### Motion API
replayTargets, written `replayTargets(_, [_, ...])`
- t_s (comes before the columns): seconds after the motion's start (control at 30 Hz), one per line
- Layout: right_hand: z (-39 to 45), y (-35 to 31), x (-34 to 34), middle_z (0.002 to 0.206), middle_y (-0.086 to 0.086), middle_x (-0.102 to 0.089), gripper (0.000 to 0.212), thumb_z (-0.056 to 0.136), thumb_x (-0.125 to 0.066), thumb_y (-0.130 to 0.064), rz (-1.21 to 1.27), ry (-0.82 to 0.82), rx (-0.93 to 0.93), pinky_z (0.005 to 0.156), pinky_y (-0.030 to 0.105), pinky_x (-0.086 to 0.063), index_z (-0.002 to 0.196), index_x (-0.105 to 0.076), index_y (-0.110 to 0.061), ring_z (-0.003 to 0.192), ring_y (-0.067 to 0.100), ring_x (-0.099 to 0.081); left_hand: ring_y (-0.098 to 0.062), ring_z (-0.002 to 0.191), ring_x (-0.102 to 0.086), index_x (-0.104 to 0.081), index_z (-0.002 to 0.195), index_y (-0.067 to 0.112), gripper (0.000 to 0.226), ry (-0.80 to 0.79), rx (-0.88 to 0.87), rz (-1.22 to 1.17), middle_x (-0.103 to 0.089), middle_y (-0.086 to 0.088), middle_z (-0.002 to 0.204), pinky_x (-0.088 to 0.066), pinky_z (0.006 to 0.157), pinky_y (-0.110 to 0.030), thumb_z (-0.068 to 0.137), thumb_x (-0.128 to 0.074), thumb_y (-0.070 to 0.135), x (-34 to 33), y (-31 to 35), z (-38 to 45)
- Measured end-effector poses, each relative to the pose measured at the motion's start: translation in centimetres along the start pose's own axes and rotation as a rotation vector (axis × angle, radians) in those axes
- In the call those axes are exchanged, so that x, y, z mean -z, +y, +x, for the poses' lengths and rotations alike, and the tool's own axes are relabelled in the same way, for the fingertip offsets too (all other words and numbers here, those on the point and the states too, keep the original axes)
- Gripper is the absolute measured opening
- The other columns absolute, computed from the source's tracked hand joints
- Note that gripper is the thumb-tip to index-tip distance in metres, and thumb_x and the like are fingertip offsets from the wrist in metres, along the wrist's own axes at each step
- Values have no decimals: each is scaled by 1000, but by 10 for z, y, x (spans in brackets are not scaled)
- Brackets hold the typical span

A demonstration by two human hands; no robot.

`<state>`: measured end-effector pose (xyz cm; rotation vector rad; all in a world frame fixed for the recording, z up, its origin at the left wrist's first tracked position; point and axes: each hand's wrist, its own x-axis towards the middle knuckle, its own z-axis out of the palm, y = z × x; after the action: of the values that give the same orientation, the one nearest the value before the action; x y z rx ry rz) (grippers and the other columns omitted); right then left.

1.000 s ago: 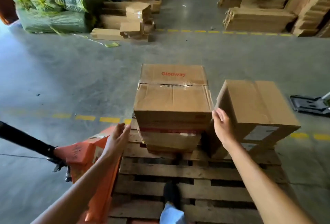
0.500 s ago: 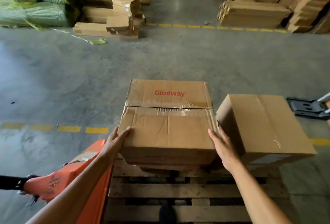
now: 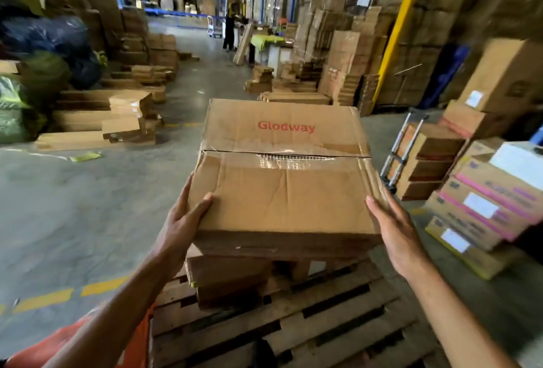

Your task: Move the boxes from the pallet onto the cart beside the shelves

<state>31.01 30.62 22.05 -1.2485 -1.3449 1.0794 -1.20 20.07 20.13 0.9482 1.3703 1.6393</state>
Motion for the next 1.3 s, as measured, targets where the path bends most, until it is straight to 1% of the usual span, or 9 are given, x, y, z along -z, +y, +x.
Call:
replayTargets(0.13, [-73, -38, 92, 139, -15, -40, 57, 89, -61, -35, 6, 190, 99, 103, 19, -27, 142, -42, -27, 128, 0, -35, -20, 117, -54, -34, 145, 45, 69, -152, -31, -5, -49, 0, 139, -46, 97, -35, 84, -66, 39, -70, 26, -39])
replayTargets(0.23, [-124, -47, 161, 143, -14, -46, 71, 75, -67, -57, -61, 338, 108, 113, 30, -29, 139, -47, -34, 132, 3, -41, -17, 113, -55, -40, 142, 43, 58, -242, -24, -11, -53, 3, 134, -46, 85, -21, 89, -61, 35, -134, 36, -63])
replayTargets(0.47, [-268, -49, 319, 133, -12, -48, 48, 94, -56, -23, -47, 722, 61, 91, 20, -35, 140, -44, -25, 116, 4, -47, -11, 100, -50, -39, 144, 32, 57, -647, 48, 9, -44, 10, 133, -44, 60, -9, 91, -61, 32, -303, 29, -160])
replayTargets(0.63, [-353, 4, 407, 137, -1, -54, 49, 93, -58, -29, -56, 942, -76, 102, 35, -44, 141, -45, -30, 117, 16, -56, -12, 103, -58, -48, 138, 39, 57, -918, 105, 90, -57, 15, 123, -45, 102, -37, 84, -67, 40, -406, -5, -222])
replayTargets(0.7, [-382, 27, 435, 132, 0, -59, 46, 94, -56, -28, -22, 988, -111, 95, 35, -47, 139, -46, -34, 109, 16, -60, -13, 110, -61, -50, 137, 42, 65, -995, 132, 160, -61, 10, 129, -49, 97, -31, 76, -72, 47, -445, -29, -242])
replayTargets(0.8, [-410, 49, 456, 118, -3, -60, 46, 97, -51, -23, -24, 1015, -158, 79, 30, -47, 141, -41, -33, 95, 9, -60, -9, 99, -64, -53, 133, 39, 49, -1046, 178, 204, -66, 5, 119, -51, 71, -19, 86, -66, 29, -485, -58, -271])
replayTargets(0.9, [-422, 70, 469, 120, -1, -58, 49, 97, -49, -25, -44, 1035, -211, 86, 34, -45, 144, -36, -32, 101, 16, -57, -13, 91, -66, -54, 129, 33, 43, -1056, 269, 218, -68, 4, 107, -53, 59, -20, 88, -65, 23, -509, -78, -293])
replayTargets(1.13, [-419, 117, 473, 128, 0, -54, 50, 99, -44, -28, -61, 1038, -284, 86, 35, -44, 146, -29, -34, 107, 18, -54, -24, 96, -69, -52, 135, 28, 52, -1075, 364, 301, -70, -5, 115, -57, 67, -30, 85, -68, 30, -532, -122, -293])
replayTargets(1.3, [-399, 121, 480, 106, -13, -58, 42, 100, -44, -20, -14, 1059, -224, 61, 8, -44, 137, -37, -37, 89, -4, -55, -16, 80, -64, -56, 130, 19, 43, -994, 248, 355, -65, -10, 114, -48, 61, -25, 88, -66, 24, -551, -119, -286])
